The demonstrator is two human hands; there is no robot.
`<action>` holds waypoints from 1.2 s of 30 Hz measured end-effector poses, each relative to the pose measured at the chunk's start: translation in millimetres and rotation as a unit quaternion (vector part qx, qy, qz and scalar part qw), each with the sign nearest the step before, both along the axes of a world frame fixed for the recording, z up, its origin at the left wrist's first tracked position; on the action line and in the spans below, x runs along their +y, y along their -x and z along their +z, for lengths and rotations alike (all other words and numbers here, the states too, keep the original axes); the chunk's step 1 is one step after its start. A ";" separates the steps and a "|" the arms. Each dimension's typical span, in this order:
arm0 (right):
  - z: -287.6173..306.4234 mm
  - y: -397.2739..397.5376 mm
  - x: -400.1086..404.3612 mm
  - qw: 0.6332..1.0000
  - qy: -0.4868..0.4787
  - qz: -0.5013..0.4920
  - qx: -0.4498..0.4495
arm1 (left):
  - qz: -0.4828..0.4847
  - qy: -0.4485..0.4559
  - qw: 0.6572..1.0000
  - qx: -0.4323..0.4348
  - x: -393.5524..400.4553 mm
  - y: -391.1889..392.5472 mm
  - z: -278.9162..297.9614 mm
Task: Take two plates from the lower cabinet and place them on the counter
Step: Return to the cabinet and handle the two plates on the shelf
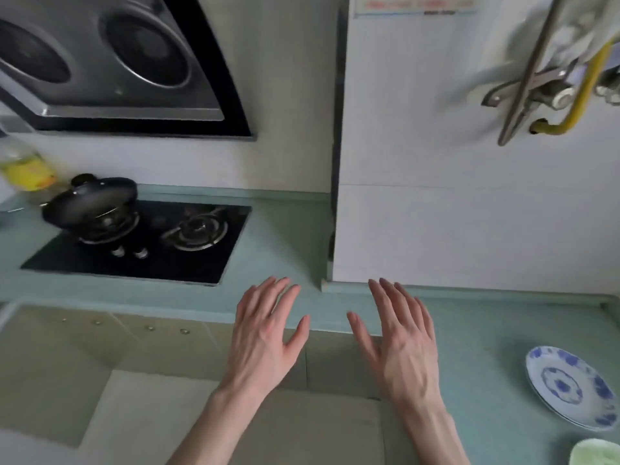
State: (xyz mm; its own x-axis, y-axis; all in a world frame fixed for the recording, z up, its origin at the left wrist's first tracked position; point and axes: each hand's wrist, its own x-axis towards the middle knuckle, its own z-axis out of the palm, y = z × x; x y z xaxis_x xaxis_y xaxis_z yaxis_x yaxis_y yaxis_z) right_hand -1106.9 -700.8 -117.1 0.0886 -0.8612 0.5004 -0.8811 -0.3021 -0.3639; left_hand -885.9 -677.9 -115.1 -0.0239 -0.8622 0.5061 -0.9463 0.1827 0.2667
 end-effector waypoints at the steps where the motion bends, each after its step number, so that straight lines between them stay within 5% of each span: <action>1: 1.5 -25.7 1.4 1.000 0.002 0.022 0.004 | 0.019 0.001 1.000 -0.002 12.3 -25.5 0.5; 16: 6.9 -411.3 95.4 0.961 0.033 0.272 0.025 | 0.317 0.024 0.948 -0.003 220.4 -379.3 -0.8; 36: -16.7 -767.0 168.5 0.893 0.029 0.449 0.001 | 0.496 0.025 0.868 0.027 337.3 -648.9 -9.0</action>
